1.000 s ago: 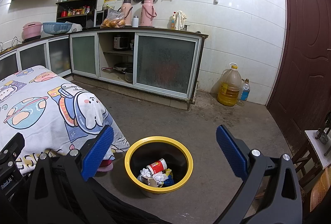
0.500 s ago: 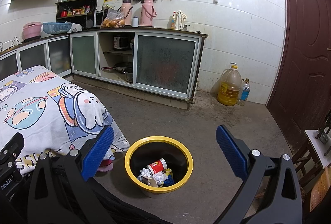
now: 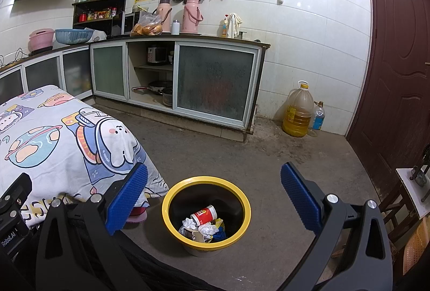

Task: Collect trash

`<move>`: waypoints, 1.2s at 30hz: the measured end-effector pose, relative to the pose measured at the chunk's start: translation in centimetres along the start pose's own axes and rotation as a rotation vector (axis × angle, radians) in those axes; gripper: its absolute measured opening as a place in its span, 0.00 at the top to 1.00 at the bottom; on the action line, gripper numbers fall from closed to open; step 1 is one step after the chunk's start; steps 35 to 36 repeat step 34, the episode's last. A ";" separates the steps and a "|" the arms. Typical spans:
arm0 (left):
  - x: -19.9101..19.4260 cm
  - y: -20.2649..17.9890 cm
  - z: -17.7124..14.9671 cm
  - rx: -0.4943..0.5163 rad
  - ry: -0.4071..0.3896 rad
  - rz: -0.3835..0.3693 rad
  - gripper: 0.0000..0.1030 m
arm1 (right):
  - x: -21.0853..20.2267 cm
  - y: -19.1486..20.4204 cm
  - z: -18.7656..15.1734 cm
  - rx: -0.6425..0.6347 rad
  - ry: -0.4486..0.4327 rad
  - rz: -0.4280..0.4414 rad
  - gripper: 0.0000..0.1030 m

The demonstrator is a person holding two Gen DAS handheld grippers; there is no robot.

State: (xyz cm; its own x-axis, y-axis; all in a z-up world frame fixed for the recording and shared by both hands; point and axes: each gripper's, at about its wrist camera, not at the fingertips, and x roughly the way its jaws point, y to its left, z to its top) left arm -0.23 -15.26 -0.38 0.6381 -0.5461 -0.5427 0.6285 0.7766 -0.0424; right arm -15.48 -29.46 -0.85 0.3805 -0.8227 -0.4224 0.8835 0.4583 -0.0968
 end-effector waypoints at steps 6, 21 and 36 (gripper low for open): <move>0.0 0.0 0.0 0.000 0.000 0.000 0.08 | 0.0 0.0 0.0 0.000 0.001 0.000 0.08; 0.0 0.1 -0.2 -0.003 -0.004 0.004 0.08 | 0.0 -0.1 0.0 0.001 0.003 0.000 0.08; 0.3 0.3 -0.2 -0.007 0.012 0.005 0.08 | 0.0 -0.1 -0.2 0.001 0.006 0.000 0.08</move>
